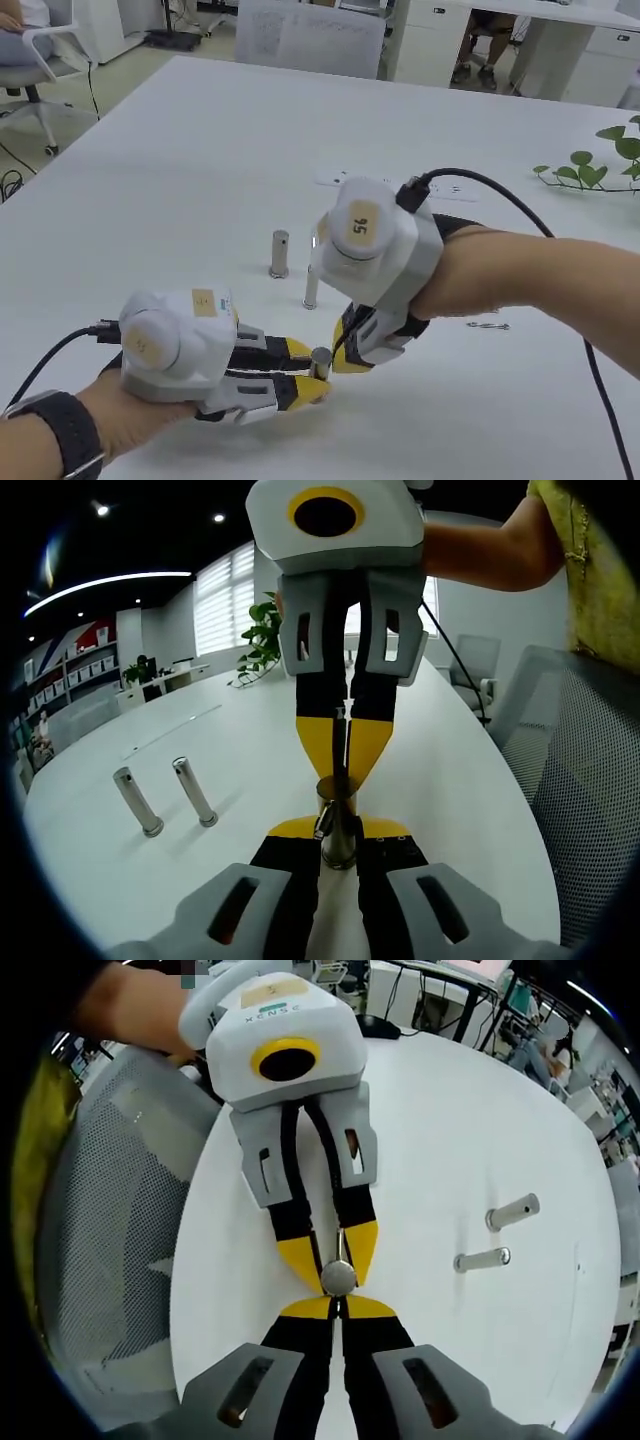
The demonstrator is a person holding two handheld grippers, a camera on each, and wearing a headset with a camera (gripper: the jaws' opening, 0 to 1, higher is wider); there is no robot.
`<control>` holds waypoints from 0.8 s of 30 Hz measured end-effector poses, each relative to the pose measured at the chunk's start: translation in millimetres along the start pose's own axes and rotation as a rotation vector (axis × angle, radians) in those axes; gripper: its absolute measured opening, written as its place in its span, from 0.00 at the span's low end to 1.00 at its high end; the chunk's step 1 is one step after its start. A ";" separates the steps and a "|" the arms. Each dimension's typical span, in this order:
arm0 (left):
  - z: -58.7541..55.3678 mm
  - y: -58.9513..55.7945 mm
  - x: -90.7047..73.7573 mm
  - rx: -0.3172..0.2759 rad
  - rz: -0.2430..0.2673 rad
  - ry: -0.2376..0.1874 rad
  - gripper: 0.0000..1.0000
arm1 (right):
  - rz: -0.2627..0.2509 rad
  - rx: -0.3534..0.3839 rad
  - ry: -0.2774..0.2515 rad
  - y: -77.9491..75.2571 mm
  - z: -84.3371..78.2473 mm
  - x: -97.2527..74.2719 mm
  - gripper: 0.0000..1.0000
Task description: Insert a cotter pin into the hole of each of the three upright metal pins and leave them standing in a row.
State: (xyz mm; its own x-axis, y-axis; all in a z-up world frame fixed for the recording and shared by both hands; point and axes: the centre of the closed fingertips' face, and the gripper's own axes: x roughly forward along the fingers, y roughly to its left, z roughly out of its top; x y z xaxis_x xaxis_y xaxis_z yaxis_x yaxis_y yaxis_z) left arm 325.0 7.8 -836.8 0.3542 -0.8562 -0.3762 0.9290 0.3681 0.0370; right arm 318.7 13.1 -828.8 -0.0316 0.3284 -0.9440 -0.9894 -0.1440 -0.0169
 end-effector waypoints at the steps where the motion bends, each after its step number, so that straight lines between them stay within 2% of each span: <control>1: 0.0 0.0 0.0 -0.001 0.000 0.000 0.11 | 0.000 0.000 -0.001 0.0 0.1 0.0 0.03; 16: 0.3 0.1 -0.1 -0.002 0.001 -0.002 0.11 | 0.004 0.014 -0.031 2.4 1.9 -0.7 0.09; 24: 0.2 0.1 0.1 -0.002 0.000 -0.004 0.11 | 0.003 0.030 -0.012 2.4 -7.8 -1.8 0.08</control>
State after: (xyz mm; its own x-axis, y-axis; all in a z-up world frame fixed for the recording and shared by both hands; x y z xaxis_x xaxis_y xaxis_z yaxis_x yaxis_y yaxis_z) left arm 325.1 7.7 -836.6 0.3544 -0.8575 -0.3729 0.9289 0.3687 0.0349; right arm 317.4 4.9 -829.7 -0.0358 0.3393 -0.9400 -0.9931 -0.1173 -0.0045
